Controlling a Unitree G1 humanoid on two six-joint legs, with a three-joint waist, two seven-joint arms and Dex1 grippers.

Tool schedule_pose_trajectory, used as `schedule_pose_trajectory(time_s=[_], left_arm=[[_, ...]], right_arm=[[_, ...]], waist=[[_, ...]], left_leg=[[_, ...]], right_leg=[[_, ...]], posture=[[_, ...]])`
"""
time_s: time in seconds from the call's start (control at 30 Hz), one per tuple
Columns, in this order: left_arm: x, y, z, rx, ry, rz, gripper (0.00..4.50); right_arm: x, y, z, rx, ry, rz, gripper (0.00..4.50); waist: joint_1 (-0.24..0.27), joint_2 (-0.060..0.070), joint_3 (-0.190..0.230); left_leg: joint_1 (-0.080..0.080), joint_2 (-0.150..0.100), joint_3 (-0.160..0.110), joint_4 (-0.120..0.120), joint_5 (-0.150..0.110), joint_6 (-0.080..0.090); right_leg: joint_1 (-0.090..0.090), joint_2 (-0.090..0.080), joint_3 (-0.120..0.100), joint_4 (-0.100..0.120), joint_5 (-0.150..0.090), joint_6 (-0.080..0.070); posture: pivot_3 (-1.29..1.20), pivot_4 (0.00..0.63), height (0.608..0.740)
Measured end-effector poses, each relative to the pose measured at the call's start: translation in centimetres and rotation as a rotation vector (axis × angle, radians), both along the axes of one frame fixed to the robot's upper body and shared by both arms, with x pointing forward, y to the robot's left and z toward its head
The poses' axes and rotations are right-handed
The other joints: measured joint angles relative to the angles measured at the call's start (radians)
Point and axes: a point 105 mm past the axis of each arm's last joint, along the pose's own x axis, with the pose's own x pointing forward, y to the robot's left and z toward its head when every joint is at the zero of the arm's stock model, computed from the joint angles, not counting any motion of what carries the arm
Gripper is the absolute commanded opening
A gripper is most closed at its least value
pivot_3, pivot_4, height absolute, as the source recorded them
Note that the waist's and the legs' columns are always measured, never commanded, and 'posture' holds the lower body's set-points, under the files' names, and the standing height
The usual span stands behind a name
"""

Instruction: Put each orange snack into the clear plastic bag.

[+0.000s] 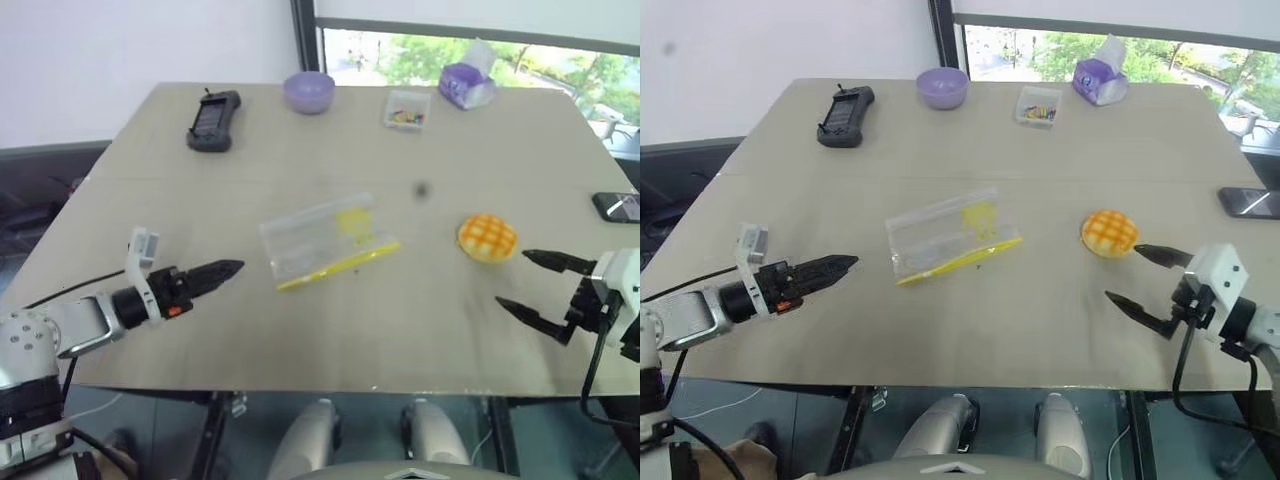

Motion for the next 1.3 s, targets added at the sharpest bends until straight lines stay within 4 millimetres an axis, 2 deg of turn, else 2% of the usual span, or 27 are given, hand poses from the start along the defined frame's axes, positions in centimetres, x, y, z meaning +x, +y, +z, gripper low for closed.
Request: schedule_pose_trajectory(time_s=[0.13, 0.3, 0.57, 0.9, 1.07, 1.3], left_arm=[[1.5, -0.4, 0.1, -0.080, 0.046, 0.013, 4.47], [3.3, -0.5, -1.1, -0.126, 0.138, 0.056, 4.47], [5.0, -2.2, -1.1, -0.170, 0.174, 0.018, 4.47], [5.2, -4.0, -1.3, -0.231, 0.242, -0.052, 4.47], [5.2, -4.5, -1.4, -0.235, 0.262, -0.078, 4.47], [5.3, -4.8, -1.3, -0.226, 0.284, -0.094, 4.47]], right_arm=[[-0.6, 2.9, 0.6, 0.042, -0.012, 0.091, 4.50], [-1.8, 4.9, 0.7, 0.066, 0.007, 0.143, 4.50], [-3.1, 5.4, 0.1, 0.083, 0.023, 0.162, 4.50], [-4.6, 5.4, -0.4, 0.173, -0.013, 0.176, 4.50], [-4.2, 5.4, 0.2, 0.225, -0.061, 0.168, 4.50], [-2.2, 6.5, 2.2, 0.274, -0.153, 0.182, 4.50]], waist=[[0.002, 0.000, 0.000], [0.005, -0.002, 0.000], [0.008, -0.003, -0.001], [0.004, -0.003, -0.001], [0.003, -0.003, -0.001], [0.002, -0.004, -0.001]], left_leg=[[0.000, -0.001, 0.000, 0.000, 0.000, -0.001], [-0.002, -0.005, 0.000, 0.001, 0.002, -0.005], [-0.002, -0.006, 0.000, 0.002, 0.002, -0.005], [-0.002, -0.006, 0.000, 0.004, 0.002, -0.005], [-0.001, -0.006, 0.001, 0.006, 0.002, -0.004], [-0.001, -0.006, 0.000, 0.007, 0.001, -0.002]], right_leg=[[-0.001, 0.000, 0.000, 0.001, 0.000, 0.000], [-0.003, -0.001, 0.001, 0.001, 0.000, 0.000], [-0.002, -0.002, 0.001, 0.002, 0.000, 0.000], [-0.002, -0.002, 0.001, 0.005, 0.000, 0.000], [-0.002, -0.002, 0.002, 0.009, 0.000, 0.000], [-0.003, -0.001, 0.002, 0.011, 0.000, 0.000]], posture=[[0.00, 0.150, 0.740], [0.00, 0.150, 0.740], [0.00, 0.150, 0.740], [0.00, 0.150, 0.740], [0.00, 0.150, 0.740], [0.00, 0.150, 0.740]])
